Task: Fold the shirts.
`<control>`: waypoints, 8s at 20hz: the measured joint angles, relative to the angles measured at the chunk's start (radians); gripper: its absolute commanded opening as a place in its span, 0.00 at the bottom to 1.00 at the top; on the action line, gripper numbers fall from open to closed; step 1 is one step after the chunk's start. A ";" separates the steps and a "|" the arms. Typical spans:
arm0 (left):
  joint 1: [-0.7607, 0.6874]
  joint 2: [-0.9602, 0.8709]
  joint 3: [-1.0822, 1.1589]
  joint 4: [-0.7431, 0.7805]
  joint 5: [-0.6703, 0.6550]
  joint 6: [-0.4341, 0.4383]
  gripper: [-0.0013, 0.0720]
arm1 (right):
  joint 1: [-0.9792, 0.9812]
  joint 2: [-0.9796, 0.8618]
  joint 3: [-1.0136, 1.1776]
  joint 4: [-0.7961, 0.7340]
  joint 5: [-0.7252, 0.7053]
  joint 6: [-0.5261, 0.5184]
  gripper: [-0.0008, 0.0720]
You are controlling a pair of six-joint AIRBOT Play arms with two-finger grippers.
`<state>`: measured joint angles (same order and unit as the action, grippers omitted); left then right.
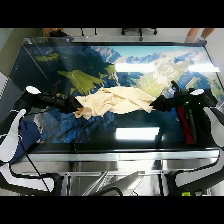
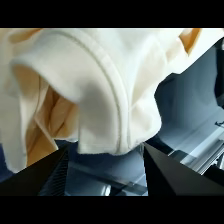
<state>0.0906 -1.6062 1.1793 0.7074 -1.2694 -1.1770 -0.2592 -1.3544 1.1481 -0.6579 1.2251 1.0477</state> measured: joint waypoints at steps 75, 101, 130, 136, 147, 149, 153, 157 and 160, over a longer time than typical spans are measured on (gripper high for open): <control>0.365 -0.212 0.288 0.223 -0.195 -0.003 0.90 | -0.102 0.302 -0.200 -0.159 -0.067 0.085 0.32; 0.226 -0.290 0.356 0.216 -0.229 0.087 0.04 | 0.066 0.331 -0.566 -0.154 -0.110 0.291 0.49; 0.788 0.797 0.821 -0.533 0.023 0.056 0.04 | -0.299 0.547 0.967 0.290 -0.045 0.058 0.04; 0.491 0.651 0.613 -0.463 -0.024 0.107 0.04 | -0.249 0.454 0.721 0.289 0.034 0.004 0.04; 0.079 -0.040 0.450 -0.024 0.126 0.084 0.03 | -0.067 -0.069 0.351 0.137 -0.143 -0.115 0.04; 0.075 -0.158 0.524 0.026 0.125 0.046 0.03 | -0.055 -0.177 0.406 0.138 -0.178 -0.114 0.04; 0.071 -0.291 0.723 0.126 0.100 -0.047 0.03 | -0.041 -0.324 0.602 0.126 -0.206 -0.048 0.04; 0.069 -0.320 0.839 0.187 0.050 -0.106 0.03 | -0.037 -0.366 0.736 0.061 -0.151 0.008 0.04; 0.053 -0.294 0.795 0.261 0.028 -0.122 0.03 | -0.024 -0.372 0.768 -0.012 -0.067 0.037 0.04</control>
<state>0.1432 -1.9003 1.9743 0.9680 -1.2411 -1.2995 -0.2832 -1.7260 1.9160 -0.6701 1.1584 1.0843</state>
